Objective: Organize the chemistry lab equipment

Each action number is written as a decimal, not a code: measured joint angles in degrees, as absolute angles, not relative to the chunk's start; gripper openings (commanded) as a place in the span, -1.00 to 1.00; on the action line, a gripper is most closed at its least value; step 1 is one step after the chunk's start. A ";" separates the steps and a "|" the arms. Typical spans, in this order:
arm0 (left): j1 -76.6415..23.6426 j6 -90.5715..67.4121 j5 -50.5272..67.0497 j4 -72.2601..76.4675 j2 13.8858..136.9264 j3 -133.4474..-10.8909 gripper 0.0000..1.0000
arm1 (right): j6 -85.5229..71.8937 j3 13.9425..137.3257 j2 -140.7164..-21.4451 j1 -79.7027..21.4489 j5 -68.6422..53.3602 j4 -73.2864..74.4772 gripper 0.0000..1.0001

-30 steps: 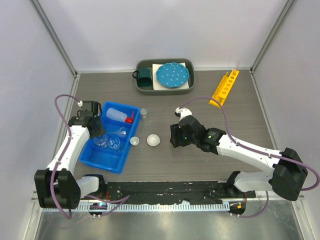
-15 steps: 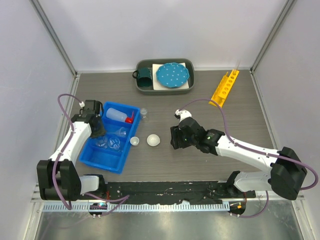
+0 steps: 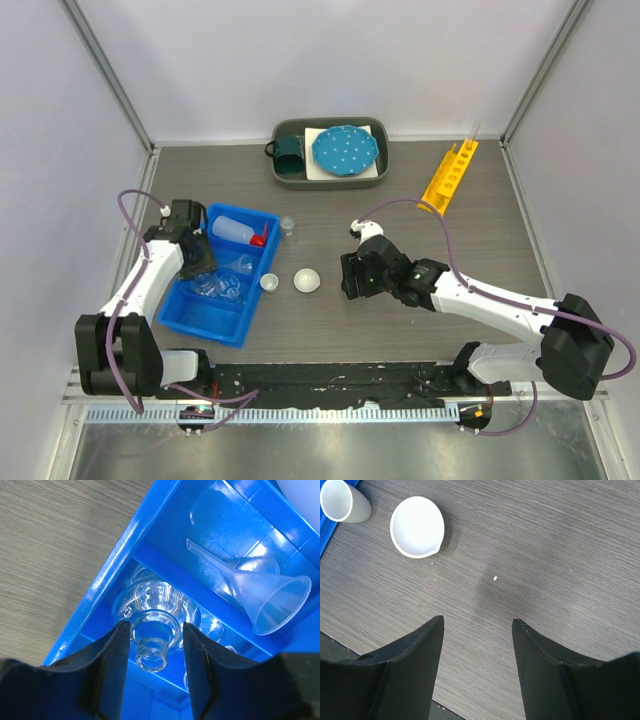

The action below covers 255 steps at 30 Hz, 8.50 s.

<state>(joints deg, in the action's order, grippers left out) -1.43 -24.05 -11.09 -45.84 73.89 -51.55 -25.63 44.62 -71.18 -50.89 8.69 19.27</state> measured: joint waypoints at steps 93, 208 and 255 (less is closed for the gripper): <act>-1.39 -25.36 -3.75 -54.61 55.64 -60.60 0.21 | -38.79 114.56 -131.41 -54.04 8.73 36.58 -0.99; -2.09 -26.59 6.59 -50.13 54.26 -55.70 0.38 | -42.98 50.59 -63.57 -41.41 20.05 28.58 0.36; -3.70 -26.52 20.99 -42.04 48.49 -52.14 0.99 | -63.13 29.69 -89.03 -25.26 3.68 -32.40 -0.01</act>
<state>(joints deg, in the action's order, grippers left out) -3.70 -26.52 20.99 -42.04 48.49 -52.14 -63.13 29.69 -89.03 -25.26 3.68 -32.40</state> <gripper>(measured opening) 0.996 0.518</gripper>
